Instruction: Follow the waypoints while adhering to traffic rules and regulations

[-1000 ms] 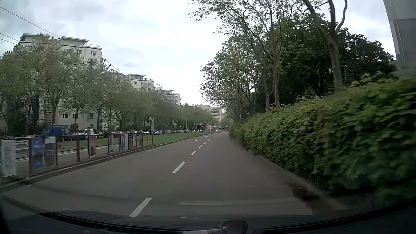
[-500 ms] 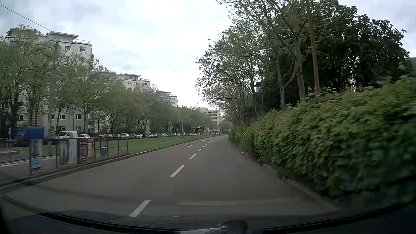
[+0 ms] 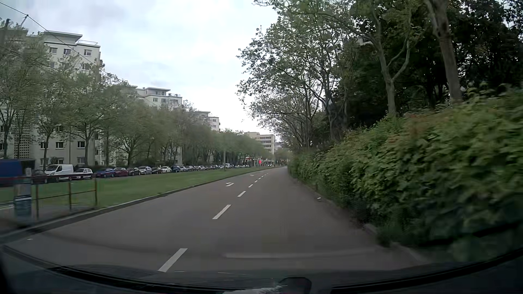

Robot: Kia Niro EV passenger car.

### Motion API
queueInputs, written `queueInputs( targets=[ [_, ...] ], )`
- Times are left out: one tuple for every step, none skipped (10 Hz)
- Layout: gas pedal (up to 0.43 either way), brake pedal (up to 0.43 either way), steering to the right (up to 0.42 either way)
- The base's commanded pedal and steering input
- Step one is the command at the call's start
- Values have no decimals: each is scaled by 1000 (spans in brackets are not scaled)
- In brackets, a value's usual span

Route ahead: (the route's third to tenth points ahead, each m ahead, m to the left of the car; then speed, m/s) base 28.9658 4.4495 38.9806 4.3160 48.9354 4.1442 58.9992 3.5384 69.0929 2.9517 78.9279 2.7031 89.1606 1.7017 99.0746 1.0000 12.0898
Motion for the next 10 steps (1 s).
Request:
queueInputs(
  targets=[
    [67, 0, 4],
    [67, 0, 4],
    [67, 0, 4],
    [67, 0, 4],
    [67, 0, 4],
    [67, 0, 4],
    [79, 0, 4],
    [79, 0, 4],
    [79, 0, 5],
    [79, 0, 6]
  ],
)
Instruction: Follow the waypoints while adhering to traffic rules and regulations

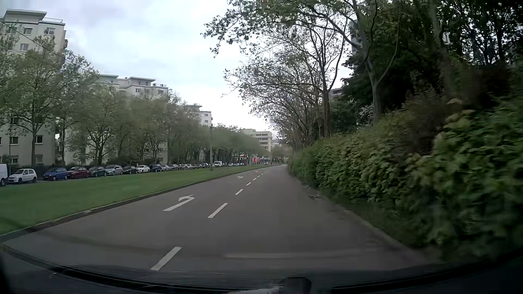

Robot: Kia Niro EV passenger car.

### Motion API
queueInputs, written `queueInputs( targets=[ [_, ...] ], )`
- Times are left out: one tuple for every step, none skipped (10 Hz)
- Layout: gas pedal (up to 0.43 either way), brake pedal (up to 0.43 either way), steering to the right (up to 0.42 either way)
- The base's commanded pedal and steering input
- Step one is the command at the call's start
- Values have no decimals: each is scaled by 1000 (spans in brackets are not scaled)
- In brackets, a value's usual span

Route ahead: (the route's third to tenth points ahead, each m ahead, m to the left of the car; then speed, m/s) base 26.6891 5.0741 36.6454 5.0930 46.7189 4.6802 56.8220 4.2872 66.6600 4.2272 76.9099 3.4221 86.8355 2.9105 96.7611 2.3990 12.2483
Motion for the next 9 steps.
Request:
queueInputs(
  targets=[
    [79, 0, 7],
    [79, 0, 7],
    [79, 0, 5],
    [79, 0, 3],
    [79, 0, 0],
    [79, 0, 0],
    [79, 0, 0],
    [79, 0, 0],
    [79, 0, 1]
  ],
)
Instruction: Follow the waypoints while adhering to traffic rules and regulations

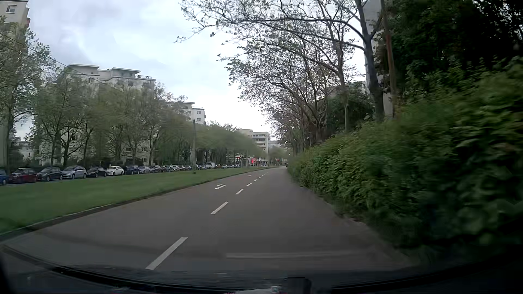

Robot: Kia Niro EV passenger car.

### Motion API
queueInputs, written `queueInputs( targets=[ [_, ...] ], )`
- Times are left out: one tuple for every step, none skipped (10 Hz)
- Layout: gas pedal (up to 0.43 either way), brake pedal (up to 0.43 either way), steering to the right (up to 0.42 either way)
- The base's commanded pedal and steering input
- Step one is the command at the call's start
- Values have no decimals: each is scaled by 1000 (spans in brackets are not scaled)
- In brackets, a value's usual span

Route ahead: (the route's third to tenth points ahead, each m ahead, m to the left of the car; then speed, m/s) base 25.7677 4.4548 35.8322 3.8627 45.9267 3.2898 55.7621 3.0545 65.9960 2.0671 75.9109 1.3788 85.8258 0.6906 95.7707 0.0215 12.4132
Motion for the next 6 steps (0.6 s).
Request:
queueInputs(
  targets=[
    [79, 0, 1],
    [79, 0, 1],
    [79, 0, 1],
    [87, 0, 1],
    [87, 0, 1],
    [87, 0, 1]
  ],
)
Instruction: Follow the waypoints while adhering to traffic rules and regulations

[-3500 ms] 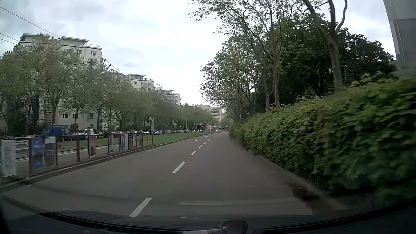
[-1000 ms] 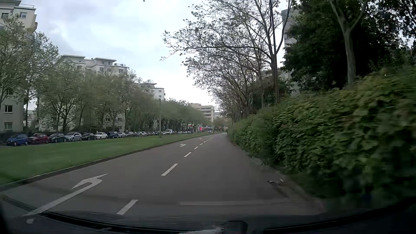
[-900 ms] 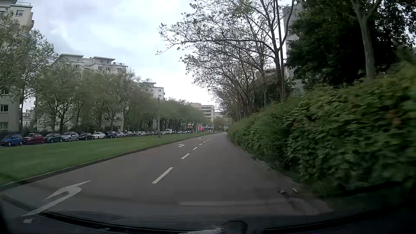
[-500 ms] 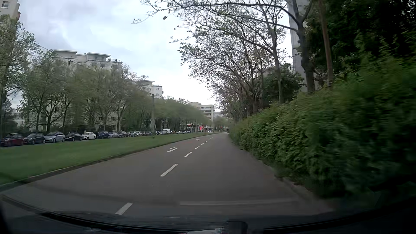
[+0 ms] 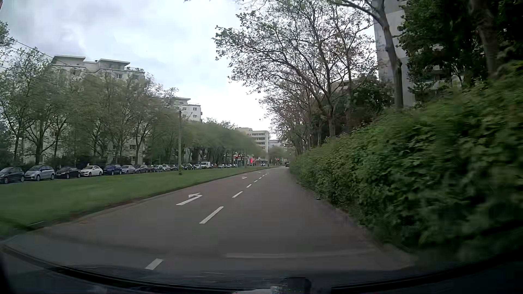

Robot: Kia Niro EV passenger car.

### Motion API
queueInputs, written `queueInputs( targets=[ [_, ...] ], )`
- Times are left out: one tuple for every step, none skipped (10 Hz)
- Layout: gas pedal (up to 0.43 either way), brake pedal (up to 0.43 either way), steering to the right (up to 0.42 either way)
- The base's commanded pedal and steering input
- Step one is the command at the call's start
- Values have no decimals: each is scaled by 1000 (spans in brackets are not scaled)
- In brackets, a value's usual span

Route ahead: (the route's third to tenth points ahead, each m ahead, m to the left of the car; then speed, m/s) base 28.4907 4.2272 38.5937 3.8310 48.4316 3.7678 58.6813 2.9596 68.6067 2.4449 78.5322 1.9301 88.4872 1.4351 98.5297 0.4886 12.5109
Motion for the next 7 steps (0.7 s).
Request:
queueInputs(
  targets=[
    [87, 0, 1],
    [87, 0, 3],
    [87, 0, 3],
    [87, 0, 2],
    [87, 0, 2],
    [87, 0, 2],
    [87, 0, 2]
  ],
)
